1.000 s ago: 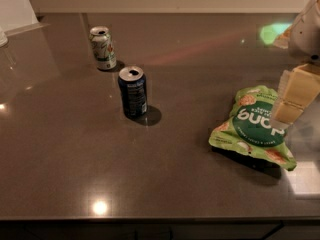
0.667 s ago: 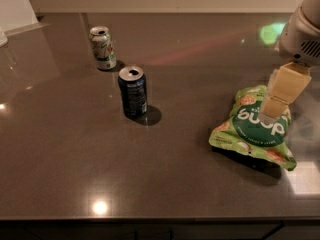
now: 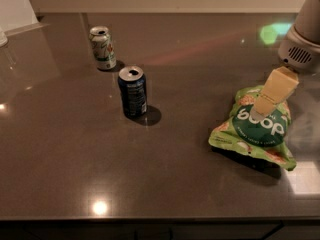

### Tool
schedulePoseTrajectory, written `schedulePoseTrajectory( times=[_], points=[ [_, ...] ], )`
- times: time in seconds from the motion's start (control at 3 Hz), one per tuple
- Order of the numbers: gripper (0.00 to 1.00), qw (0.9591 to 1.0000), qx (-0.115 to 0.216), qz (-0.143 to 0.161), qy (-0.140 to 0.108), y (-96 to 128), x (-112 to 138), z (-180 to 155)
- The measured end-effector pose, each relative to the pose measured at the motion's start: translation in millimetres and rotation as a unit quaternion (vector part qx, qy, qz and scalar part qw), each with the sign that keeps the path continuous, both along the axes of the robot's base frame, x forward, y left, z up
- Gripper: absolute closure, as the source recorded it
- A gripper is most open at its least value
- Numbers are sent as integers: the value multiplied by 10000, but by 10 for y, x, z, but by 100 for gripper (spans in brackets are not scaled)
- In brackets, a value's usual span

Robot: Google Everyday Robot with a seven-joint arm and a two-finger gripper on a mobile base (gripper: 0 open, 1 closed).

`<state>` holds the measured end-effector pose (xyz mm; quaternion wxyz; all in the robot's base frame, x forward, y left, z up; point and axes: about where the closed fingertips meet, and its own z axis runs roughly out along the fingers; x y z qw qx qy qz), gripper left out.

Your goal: Move green rice chip bag near pepsi can

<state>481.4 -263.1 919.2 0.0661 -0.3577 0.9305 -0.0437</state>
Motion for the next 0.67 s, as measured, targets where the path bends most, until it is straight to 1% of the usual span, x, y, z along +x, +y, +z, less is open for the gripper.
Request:
schedulePoseTrajectory(
  times=[0.33, 0.67],
  points=[
    [0, 9957, 77, -888, 241, -104, -50, -142],
    [0, 9884, 264, -1416, 481, -104, -99, -292]
  ],
)
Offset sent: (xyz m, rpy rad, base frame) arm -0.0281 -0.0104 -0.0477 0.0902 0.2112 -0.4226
